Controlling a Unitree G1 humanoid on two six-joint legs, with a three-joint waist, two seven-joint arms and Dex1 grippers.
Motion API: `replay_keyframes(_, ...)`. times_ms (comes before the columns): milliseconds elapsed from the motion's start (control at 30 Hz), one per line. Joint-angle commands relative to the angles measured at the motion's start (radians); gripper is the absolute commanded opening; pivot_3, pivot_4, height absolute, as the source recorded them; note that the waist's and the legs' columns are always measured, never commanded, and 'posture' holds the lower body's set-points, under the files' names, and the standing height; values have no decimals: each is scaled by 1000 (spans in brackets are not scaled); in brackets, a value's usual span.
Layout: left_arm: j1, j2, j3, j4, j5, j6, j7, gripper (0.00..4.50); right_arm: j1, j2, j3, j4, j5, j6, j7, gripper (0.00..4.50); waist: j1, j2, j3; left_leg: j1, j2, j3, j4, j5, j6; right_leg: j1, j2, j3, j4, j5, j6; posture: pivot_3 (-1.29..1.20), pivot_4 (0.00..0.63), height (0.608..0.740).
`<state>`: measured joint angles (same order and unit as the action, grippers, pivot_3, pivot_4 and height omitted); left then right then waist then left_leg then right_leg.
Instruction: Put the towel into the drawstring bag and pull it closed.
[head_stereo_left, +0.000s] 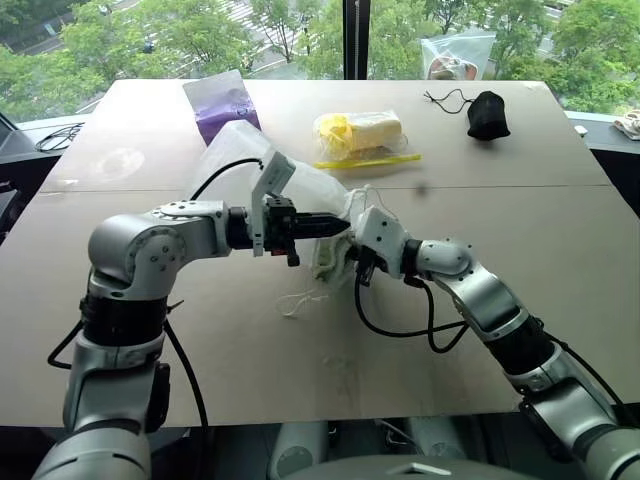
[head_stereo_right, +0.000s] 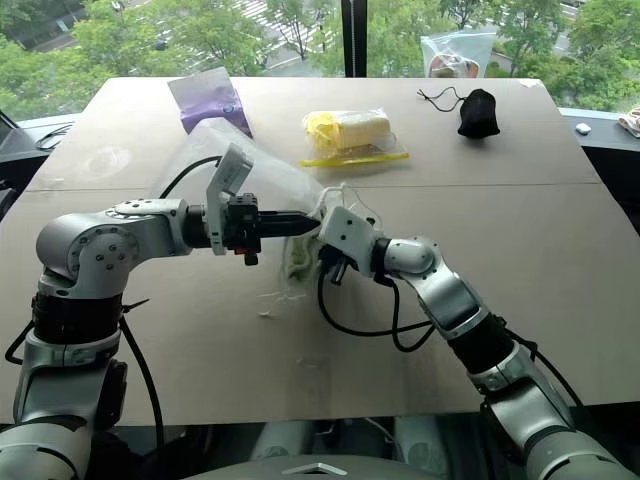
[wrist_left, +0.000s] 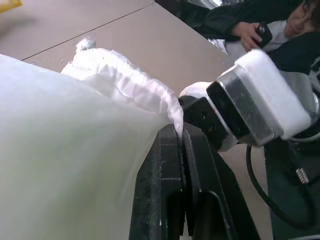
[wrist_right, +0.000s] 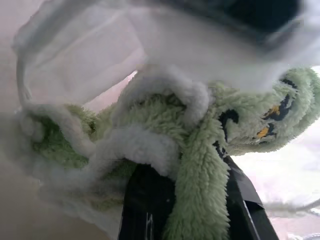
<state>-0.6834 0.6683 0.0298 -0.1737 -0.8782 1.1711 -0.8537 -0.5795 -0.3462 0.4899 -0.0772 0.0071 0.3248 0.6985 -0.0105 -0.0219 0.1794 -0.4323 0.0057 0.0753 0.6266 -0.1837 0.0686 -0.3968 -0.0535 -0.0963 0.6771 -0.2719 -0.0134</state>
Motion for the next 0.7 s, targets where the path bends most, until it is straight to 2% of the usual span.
replay_keyframes(33,-38,-4,7,1,-20,5,-19,0,-11,-26,15,-8,-44,-68,38,43,0,0,0,0,0,0,0,0,0,0,0,0,0,0,0,0,150,740)
replay_keyframes(133,-59,-17,-10,29,-3,2,-20,0,-10,-90,41,-5,-136,-141,54,43,1,0,0,0,0,0,1,0,0,0,0,0,0,0,0,0,150,740)
replay_keyframes(200,-58,-18,-43,26,14,-8,-35,0,-8,-81,26,-5,-145,-134,40,43,1,0,0,0,0,0,2,0,0,0,0,0,0,0,0,0,150,740)
replay_keyframes(367,-18,-6,-92,-54,-19,26,-83,0,48,181,-219,-21,190,137,-41,43,-4,-1,0,0,0,-1,2,0,0,0,0,0,2,1,-1,0,150,740)
replay_keyframes(533,35,43,-108,-122,-31,50,-116,0,58,287,-397,-21,406,313,-69,43,2,0,0,0,0,-1,2,0,0,1,0,0,1,1,-1,0,150,740)
replay_keyframes(700,73,77,-97,-120,-16,30,-120,0,36,384,-599,7,594,459,-218,43,-1,0,1,0,0,-1,2,0,-1,0,-1,0,1,1,-2,0,150,740)
